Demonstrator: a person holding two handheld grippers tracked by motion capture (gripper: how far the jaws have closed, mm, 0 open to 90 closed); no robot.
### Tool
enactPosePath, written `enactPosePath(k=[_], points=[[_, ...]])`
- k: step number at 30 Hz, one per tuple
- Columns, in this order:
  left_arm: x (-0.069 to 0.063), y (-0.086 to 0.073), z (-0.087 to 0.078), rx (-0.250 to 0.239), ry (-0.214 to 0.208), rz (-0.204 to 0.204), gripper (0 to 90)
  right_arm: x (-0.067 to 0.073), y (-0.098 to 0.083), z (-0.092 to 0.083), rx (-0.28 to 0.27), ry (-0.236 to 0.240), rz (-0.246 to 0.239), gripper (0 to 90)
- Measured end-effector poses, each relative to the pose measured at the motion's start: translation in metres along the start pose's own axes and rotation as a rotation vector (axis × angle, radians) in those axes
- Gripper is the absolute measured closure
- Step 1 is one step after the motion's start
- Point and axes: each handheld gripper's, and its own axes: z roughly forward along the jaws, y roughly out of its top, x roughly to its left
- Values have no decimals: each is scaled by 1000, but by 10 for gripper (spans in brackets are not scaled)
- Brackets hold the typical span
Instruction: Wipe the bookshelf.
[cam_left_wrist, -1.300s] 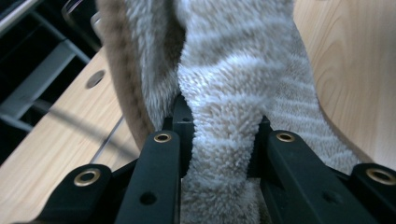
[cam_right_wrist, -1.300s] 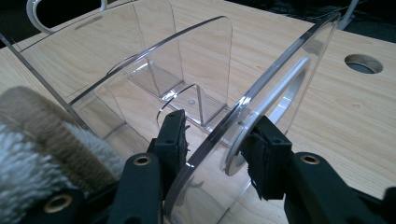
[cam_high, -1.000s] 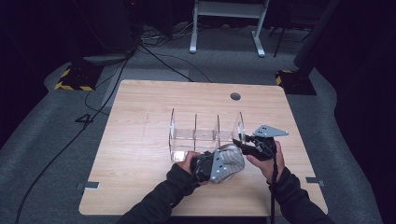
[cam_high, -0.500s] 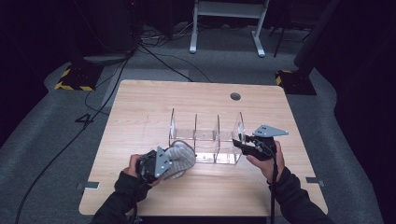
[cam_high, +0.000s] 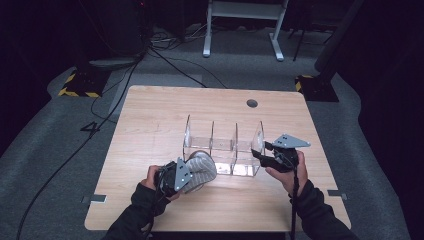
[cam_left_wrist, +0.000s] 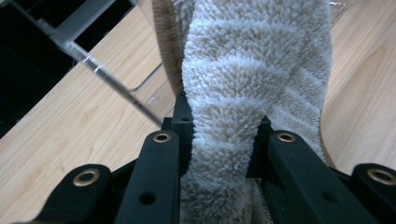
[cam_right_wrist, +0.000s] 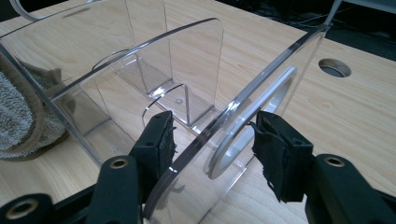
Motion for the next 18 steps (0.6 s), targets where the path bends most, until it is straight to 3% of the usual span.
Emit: enactPosePath(k=[4,9,11,14,18], points=[[-4,8,6,-12,-26,7,739,-3,-3,-7,-4,30,11,536],[-10,18,13,-15,-21,43,740,-7,-3,-10,-6,50,35,531],[-11,18,15,-17,-21,39,740,-9,-3,-13,-10,47,44,474],[-9,16,15,-21,-32,17,740,-10,-3,-17,-14,36,40,479],[-13,20,17,-32,-47,25,740,-9,-1,-22,-31,13,16,592]])
